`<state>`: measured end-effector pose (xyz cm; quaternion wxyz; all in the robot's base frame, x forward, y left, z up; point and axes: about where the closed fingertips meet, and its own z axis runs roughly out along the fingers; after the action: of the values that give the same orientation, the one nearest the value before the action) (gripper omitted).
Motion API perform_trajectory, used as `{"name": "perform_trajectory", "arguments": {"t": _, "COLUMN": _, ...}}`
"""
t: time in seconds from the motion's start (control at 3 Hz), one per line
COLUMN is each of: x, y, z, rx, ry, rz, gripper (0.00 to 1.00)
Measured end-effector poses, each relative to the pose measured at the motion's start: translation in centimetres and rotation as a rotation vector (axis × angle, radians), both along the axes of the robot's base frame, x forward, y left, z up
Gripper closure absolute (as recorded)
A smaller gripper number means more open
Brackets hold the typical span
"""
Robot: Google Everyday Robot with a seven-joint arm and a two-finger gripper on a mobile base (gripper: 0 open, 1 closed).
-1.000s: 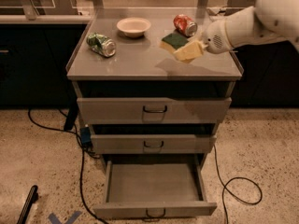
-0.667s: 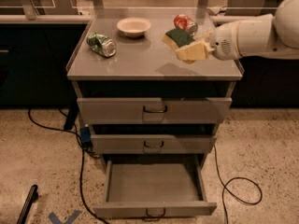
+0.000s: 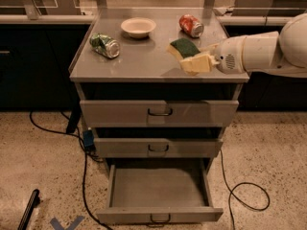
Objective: Place sponge into bottom drawer
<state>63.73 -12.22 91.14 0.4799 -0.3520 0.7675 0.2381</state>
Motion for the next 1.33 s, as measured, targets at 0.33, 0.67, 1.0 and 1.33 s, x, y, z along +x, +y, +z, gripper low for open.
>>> {"name": "perform_trajectory", "arguments": {"t": 0.33, "x": -1.9, "y": -0.2, "z": -2.6, "rx": 0.056, "ry": 0.048, "rz": -0.039, "gripper": 1.0}}
{"name": "perform_trajectory", "arguments": {"t": 0.67, "x": -5.7, "y": -1.9, "z": -6.7, "rx": 0.143, "ry": 0.129, "rz": -0.168, "gripper": 1.0}}
{"name": "perform_trajectory", "arguments": {"t": 1.0, "x": -8.5, "y": -3.8, "z": -12.6, "rx": 0.159, "ry": 0.184, "rz": -0.309, "gripper": 1.0}}
{"name": "perform_trajectory", "arguments": {"t": 1.33, "x": -11.0, "y": -3.9, "z": -21.7, "rx": 0.146, "ry": 0.271, "rz": -0.394, "gripper": 1.0}}
